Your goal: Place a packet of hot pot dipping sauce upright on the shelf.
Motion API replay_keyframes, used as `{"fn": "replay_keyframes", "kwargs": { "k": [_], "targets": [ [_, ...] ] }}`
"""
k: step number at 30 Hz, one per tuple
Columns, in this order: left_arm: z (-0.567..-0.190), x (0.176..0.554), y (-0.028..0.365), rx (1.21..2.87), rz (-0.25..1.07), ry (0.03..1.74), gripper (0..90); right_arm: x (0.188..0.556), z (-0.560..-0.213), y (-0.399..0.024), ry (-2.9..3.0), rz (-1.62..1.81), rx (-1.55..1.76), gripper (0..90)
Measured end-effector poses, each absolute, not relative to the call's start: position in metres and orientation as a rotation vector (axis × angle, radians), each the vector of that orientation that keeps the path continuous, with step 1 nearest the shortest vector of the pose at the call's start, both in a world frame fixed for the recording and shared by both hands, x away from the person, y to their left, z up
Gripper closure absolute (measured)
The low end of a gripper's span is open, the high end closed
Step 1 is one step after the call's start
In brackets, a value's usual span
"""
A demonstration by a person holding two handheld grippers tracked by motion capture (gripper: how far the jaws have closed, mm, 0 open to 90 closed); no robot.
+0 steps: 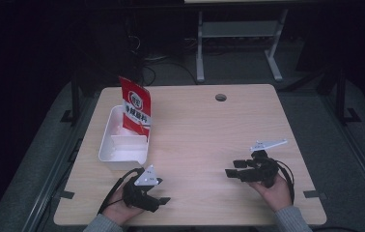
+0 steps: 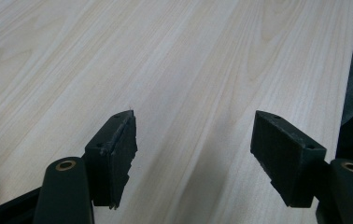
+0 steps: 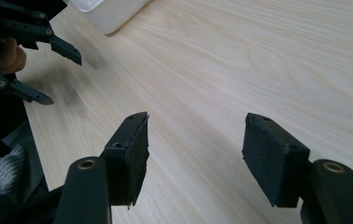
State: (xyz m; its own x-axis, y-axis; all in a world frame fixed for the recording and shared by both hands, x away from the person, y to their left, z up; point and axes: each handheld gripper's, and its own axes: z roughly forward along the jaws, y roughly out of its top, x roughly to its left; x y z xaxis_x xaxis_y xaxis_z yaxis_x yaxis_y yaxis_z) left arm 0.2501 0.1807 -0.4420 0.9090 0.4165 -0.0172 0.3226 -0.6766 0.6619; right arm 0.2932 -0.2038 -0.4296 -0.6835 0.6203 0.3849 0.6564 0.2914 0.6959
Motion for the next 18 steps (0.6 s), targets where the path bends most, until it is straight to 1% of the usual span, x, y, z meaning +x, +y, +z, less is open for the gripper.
{"fn": "replay_keyframes", "kwargs": {
  "k": [10, 18],
  "targets": [
    [-0.442, 0.25, 0.18, 2.367, 0.173, 0.525, 30.5, 0.276, -0.439, -0.21, -2.487, -1.414, -1.239, 39.6],
    [-0.443, 0.25, 0.181, 2.366, 0.173, 0.525, 29.7, 0.27, -0.443, -0.201, -2.547, -1.384, -1.186, 37.9]
  ]
}}
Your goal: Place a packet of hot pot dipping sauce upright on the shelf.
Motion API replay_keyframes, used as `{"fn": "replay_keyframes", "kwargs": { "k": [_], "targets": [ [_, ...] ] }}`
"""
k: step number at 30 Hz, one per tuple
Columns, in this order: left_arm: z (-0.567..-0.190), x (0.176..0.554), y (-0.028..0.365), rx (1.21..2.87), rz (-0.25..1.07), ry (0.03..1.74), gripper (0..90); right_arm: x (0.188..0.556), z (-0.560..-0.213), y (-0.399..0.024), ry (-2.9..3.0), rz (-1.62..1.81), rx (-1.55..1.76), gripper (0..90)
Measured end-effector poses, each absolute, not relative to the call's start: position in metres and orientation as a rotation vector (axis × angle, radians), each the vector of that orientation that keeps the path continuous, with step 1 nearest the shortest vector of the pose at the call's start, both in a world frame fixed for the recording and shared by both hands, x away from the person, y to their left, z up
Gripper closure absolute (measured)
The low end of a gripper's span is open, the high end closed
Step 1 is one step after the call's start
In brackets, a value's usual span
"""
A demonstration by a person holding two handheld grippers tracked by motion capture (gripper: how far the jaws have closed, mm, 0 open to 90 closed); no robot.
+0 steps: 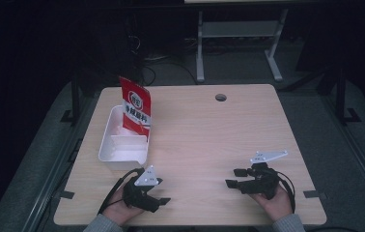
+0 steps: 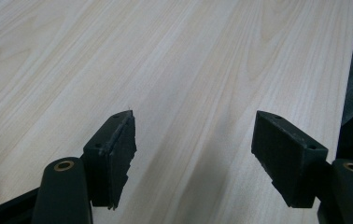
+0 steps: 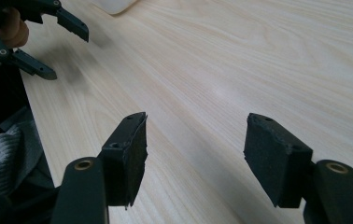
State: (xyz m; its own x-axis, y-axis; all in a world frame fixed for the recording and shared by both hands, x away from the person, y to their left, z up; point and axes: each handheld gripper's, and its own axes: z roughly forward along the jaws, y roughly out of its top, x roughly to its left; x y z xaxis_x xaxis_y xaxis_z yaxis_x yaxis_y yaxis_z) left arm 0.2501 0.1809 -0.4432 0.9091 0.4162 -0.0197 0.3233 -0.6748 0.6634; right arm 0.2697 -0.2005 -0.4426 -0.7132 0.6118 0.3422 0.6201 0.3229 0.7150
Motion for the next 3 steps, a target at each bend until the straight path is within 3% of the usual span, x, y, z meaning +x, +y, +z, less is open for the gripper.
{"fn": "replay_keyframes", "kwargs": {
  "k": [3],
  "targets": [
    [-0.4435, 0.2505, 0.181, 2.365, 0.175, 0.526, 29.3, 0.2697, -0.4436, -0.1976, -2.568, -1.377, -1.173, 36.8]
  ]
}}
